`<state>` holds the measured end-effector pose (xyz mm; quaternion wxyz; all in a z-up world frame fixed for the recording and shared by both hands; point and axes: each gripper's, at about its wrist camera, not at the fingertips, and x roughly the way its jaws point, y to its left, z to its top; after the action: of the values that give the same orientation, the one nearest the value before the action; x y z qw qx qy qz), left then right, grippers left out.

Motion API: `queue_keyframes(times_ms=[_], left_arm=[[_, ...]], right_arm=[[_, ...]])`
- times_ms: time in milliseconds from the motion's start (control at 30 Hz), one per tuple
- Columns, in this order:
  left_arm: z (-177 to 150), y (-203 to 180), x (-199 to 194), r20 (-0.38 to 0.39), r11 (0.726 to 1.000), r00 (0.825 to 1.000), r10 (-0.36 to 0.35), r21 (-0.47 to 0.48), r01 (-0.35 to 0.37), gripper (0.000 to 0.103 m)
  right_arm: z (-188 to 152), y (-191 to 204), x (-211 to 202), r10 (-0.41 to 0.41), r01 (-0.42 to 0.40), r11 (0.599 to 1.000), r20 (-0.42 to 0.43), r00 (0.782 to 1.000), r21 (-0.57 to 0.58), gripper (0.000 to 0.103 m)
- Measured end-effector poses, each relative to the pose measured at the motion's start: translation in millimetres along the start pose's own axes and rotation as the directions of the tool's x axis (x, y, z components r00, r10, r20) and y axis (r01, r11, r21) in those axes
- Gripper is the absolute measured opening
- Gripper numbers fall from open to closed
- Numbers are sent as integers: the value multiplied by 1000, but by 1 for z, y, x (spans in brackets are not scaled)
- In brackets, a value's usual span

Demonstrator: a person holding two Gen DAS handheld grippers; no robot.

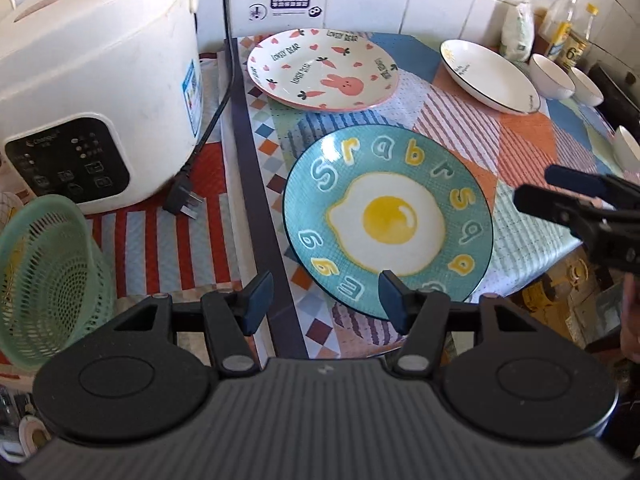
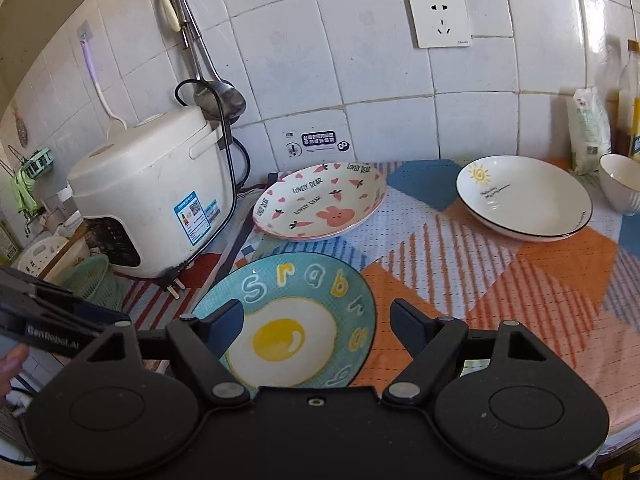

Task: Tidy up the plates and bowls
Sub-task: 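Open both grippers and move them to the teal egg plate, then grasp the rim of the teal egg plate with both grippers and lift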

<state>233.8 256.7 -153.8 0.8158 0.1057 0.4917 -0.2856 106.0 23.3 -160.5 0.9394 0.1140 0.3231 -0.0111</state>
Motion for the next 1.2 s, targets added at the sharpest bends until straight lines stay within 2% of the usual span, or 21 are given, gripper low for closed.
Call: queue_keyframes(times_ms=[200,300,400,500,567,633,667,700,733,767,867,1000,1200], left_arm=[[-2,7,20,-10,1000,1000,0,-26,0,57],[-1,14,32,-10,999,1000,-11,-31,11,57],[-1,15,48,-64,999,998,3,-48,-6,55],[-3,14,54,-50,998,999,-12,-57,9,55],[-2,14,61,-52,998,999,2,-59,-5,54],[1,17,68,-59,997,998,-4,-71,-1,50],[2,18,71,-60,997,998,-12,-73,7,44],[3,18,74,-61,998,998,-15,-69,10,38],[3,17,76,-66,999,998,-14,-53,11,37],[3,15,76,-64,999,998,-14,-29,12,36],[6,16,76,-67,999,997,-40,-27,38,26],[9,22,82,-71,997,996,-63,-56,59,24],[11,35,91,-106,982,985,-136,-145,120,24]], right_arm=[[-16,-5,24,-50,51,999,-59,997,14,81],[-24,-15,35,-39,47,996,-113,993,71,81],[-26,-24,42,-23,44,990,-156,988,133,79],[-21,-33,48,10,36,971,-190,982,236,79],[-20,-36,54,13,37,968,-197,980,250,78],[-21,-38,61,13,42,967,-210,978,251,72],[-22,-39,64,20,39,963,-217,976,265,65],[-23,-41,66,28,35,958,-217,976,284,53],[-24,-42,67,39,28,955,-215,976,297,42],[-24,-42,69,41,28,954,-220,975,300,27],[-20,-42,74,25,44,960,-243,970,275,21],[-19,-42,77,11,57,967,-265,964,246,15],[-17,-40,78,12,67,964,-295,955,256,16]])
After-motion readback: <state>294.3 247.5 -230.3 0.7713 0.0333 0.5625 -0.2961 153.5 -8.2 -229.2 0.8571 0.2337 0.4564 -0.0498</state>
